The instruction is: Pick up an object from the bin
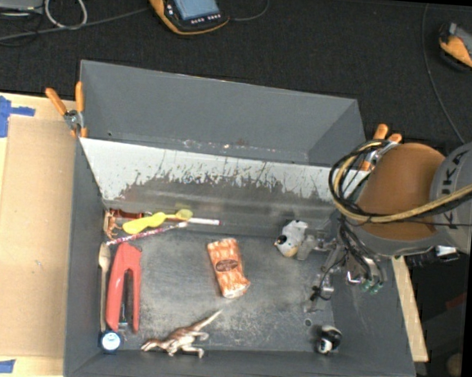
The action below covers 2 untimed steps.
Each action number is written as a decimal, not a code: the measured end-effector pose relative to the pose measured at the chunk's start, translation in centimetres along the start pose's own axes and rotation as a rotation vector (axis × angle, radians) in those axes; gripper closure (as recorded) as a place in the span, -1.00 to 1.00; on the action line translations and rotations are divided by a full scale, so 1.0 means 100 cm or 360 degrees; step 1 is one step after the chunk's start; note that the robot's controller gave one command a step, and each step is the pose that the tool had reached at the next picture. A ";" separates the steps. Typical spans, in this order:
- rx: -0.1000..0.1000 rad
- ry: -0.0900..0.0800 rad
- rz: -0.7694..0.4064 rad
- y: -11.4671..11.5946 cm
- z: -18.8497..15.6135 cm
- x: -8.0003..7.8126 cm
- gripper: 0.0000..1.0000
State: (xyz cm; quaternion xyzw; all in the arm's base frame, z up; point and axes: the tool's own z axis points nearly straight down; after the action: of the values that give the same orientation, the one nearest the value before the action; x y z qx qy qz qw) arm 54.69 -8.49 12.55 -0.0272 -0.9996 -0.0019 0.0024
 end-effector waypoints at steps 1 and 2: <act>-0.0002 0.0000 -0.0137 0.054 0.028 -0.029 -1.00; -0.0001 0.0012 -0.0156 0.074 0.040 -0.016 -1.00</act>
Offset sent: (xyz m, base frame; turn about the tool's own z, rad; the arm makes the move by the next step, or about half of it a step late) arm 0.0015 0.0659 -0.0059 -0.0737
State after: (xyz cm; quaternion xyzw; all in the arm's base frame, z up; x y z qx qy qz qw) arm 56.65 -1.22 8.60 0.0216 -0.9997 -0.0023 0.0061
